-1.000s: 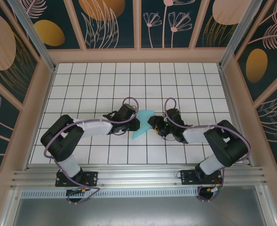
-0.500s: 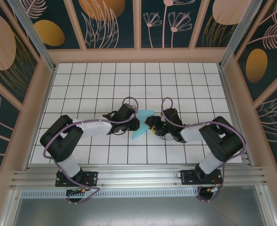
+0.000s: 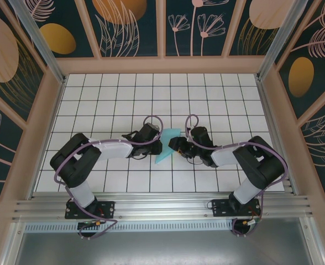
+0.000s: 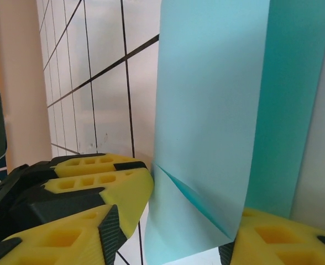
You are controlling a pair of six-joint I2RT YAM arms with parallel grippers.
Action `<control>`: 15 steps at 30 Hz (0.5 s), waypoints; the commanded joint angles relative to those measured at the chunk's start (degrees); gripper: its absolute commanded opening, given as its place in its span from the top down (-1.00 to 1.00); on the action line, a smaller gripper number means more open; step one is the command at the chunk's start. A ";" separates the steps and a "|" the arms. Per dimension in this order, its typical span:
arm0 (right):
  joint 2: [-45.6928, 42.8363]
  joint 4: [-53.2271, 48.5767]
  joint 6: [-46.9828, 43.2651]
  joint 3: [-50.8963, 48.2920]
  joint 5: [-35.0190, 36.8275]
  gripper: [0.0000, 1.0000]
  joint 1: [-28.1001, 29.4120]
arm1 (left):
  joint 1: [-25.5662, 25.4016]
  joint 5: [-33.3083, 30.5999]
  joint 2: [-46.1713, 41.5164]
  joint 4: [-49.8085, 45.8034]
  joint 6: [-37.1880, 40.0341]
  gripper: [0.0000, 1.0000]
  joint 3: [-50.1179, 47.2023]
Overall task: Fold a paper plane with a square sheet of paper (pick it up from the middle)
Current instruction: Third fold the triangle at the center of the table.
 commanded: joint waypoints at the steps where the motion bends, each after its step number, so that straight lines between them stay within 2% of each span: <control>1: 0.26 -1.49 -5.47 2.24 -0.75 0.00 0.44 | 0.13 -1.21 1.31 -1.02 0.44 0.59 1.21; 15: 4.00 -8.91 -11.47 7.47 -3.18 0.23 0.44 | 0.09 -1.57 0.60 -0.75 -0.07 0.57 0.86</control>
